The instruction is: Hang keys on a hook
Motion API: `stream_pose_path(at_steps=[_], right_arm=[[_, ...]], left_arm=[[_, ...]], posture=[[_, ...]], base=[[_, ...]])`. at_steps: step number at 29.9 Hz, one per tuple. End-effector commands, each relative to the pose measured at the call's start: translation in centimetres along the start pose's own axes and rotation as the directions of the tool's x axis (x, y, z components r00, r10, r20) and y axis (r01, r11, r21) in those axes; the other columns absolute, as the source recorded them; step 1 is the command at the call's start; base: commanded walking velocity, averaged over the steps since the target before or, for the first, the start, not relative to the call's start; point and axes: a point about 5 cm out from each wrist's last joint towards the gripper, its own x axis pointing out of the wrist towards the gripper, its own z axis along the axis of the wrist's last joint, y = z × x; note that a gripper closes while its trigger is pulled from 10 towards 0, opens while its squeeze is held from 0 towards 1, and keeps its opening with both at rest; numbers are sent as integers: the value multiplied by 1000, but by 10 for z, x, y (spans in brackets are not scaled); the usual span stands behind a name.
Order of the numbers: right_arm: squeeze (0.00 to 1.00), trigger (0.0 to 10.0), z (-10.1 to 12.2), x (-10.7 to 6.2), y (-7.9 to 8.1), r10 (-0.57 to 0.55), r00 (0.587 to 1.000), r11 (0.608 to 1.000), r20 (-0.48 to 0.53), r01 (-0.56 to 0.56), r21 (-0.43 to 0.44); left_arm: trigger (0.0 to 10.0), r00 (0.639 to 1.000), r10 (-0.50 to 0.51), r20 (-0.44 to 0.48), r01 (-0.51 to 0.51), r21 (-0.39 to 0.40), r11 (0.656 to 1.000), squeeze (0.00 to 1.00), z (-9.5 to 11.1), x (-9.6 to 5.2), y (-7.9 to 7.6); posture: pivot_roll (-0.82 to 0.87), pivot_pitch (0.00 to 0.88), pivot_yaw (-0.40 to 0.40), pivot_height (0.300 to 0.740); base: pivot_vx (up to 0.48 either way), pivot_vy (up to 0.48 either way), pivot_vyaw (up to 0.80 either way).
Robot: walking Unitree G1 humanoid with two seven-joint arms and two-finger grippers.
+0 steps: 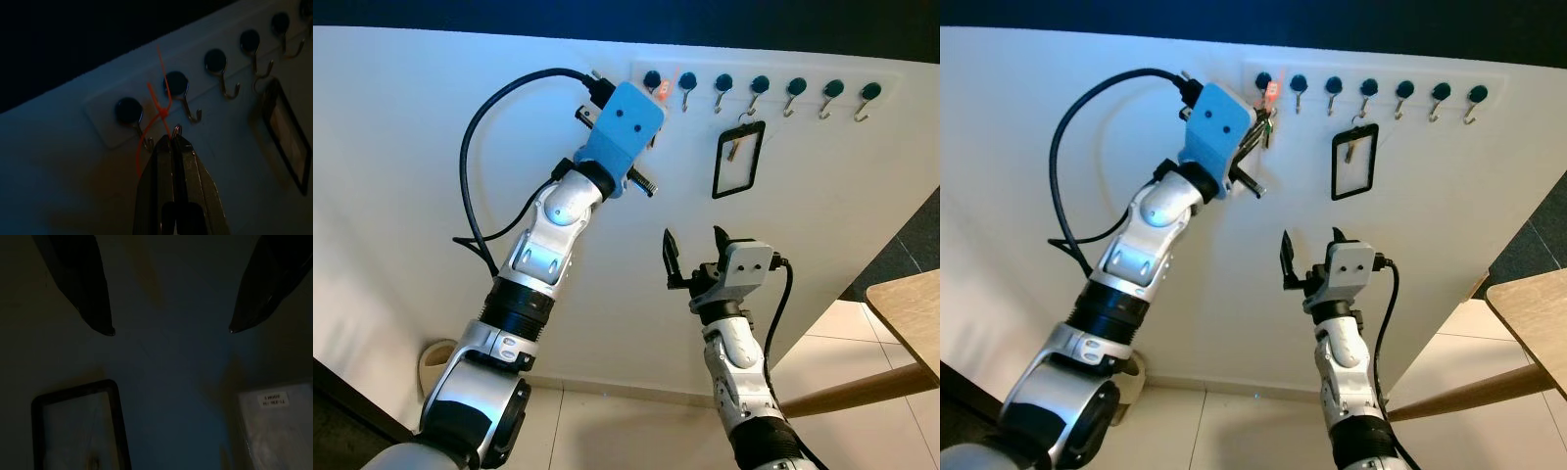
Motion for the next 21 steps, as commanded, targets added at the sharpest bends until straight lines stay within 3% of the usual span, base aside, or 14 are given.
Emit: stream_pose_path(at_steps=[1, 12, 21], right_arm=[[0, 10000, -2, -3, 0, -3, 1000, 1000, -14, 3, 4], [0, 10000, -1, -3, 1, -4, 1000, 1000, -16, 4, 8], [0, 10000, 0, -2, 1, -8, 1000, 1000, -10, 8, 12]], left_arm=[[10000, 999, 2, -41, 0, 27, 1000, 0, -6, 0, 3], [10000, 997, -10, -71, 12, 35, 999, 0, -11, 6, -4], [10000, 998, 41, -51, -39, 42, 998, 0, -6, 11, 2]], posture=[[26, 86, -11, 740], [26, 88, -11, 740], [20, 81, -10, 740]], base=[[0, 0, 0], [0, 0, 0], [0, 0, 0]])
